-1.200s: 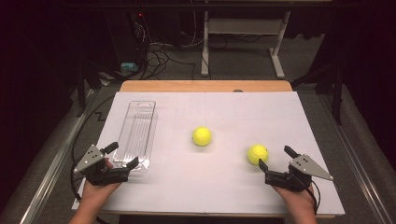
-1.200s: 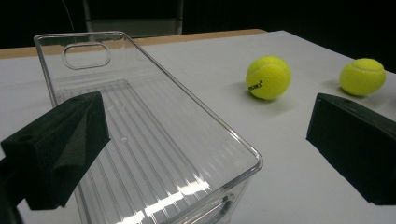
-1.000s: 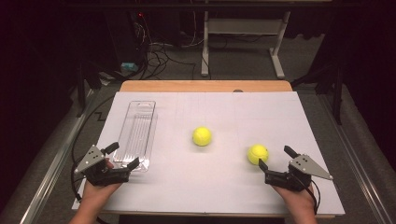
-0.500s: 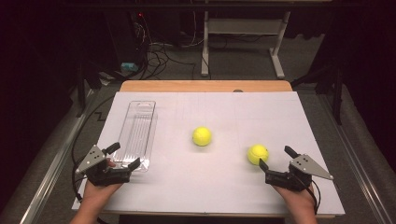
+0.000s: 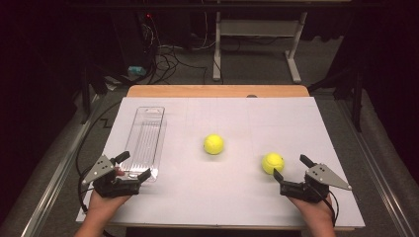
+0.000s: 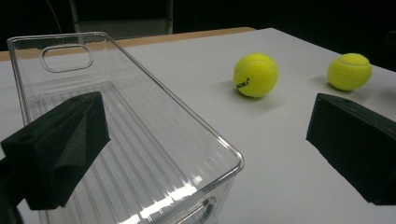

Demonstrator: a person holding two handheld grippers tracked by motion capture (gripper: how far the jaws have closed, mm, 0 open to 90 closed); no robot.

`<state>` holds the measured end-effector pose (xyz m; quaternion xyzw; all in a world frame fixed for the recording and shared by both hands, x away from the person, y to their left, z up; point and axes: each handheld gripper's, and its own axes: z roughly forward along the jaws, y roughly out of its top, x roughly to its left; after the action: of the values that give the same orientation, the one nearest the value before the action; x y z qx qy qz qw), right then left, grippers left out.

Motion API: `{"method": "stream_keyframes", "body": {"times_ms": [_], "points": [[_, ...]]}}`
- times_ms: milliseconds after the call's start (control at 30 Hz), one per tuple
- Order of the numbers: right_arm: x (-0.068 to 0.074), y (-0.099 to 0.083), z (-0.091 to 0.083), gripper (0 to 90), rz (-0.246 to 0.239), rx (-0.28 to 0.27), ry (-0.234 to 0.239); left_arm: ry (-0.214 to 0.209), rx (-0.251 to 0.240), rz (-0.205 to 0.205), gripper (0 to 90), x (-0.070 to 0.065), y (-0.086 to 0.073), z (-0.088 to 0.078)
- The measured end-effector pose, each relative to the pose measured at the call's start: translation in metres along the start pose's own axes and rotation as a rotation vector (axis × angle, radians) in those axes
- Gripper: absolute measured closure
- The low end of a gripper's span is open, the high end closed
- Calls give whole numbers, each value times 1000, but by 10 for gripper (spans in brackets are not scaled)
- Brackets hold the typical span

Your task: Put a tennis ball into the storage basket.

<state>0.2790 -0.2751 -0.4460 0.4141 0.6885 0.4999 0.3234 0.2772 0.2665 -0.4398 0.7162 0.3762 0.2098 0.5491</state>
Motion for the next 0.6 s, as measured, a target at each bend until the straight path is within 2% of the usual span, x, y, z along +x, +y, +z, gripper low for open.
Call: {"method": "stream_keyframes", "body": {"times_ms": [300, 600], "points": [[1, 0, 1, 0, -3, 6, -3, -17, 65, 41, 6, -11, 4, 5], [2, 0, 1, 0, -14, 11, -2, -50, 87, 27, 6, -21, 9, 8]]}}
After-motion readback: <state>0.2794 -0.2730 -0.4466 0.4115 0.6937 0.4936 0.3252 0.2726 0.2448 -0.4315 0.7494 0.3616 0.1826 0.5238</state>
